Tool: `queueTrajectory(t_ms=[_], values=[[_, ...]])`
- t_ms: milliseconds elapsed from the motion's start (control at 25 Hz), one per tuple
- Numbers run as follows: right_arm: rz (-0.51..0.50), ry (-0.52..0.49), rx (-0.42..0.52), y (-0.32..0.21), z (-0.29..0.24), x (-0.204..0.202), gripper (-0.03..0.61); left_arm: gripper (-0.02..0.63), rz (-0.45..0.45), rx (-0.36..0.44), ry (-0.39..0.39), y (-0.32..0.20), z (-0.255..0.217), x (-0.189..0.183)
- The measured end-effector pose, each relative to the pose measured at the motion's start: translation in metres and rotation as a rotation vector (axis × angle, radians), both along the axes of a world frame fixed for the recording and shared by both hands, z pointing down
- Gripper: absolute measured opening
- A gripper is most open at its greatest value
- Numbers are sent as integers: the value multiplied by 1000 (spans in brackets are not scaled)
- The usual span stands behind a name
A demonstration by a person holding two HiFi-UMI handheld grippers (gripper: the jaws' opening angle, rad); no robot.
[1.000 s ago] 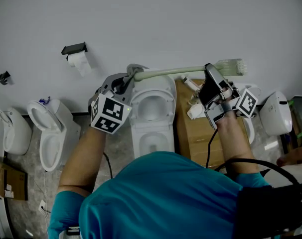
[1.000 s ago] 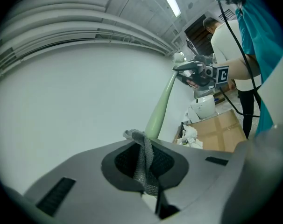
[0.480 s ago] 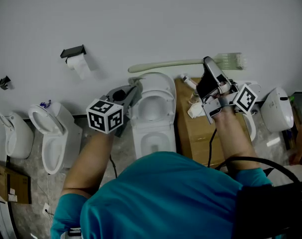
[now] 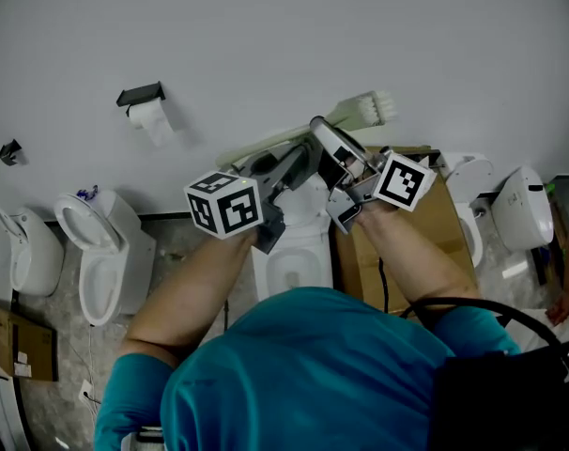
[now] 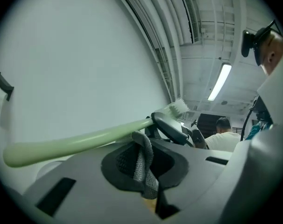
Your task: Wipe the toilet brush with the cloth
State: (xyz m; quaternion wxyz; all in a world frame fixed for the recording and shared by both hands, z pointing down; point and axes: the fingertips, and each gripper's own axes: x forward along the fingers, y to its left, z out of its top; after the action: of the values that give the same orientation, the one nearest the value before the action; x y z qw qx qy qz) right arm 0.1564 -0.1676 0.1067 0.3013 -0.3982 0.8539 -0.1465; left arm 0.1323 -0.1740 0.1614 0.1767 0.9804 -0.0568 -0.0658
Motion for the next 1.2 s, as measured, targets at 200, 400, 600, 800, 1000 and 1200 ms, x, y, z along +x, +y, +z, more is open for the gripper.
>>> queueTrajectory(t_ms=[200, 400, 600, 800, 1000, 1200], values=[[27, 127, -43, -3, 13, -10, 55, 21, -7, 125, -68, 11, 1, 3], [22, 161, -112, -7, 26, -12, 55, 21, -40, 310, -157, 17, -2, 9], [17, 148, -113, -6, 25, -10, 55, 21, -70, 384, -197, 14, 2, 7], [21, 118, -93, -2, 19, -2, 54, 21, -95, 401, -216, 8, 6, 3], [6, 52, -78, 7, 15, 15, 54, 21, -148, 450, -247, 6, 11, 8], [0, 14, -71, 11, 12, 20, 54, 21, -193, 441, -234, -5, 10, -3]])
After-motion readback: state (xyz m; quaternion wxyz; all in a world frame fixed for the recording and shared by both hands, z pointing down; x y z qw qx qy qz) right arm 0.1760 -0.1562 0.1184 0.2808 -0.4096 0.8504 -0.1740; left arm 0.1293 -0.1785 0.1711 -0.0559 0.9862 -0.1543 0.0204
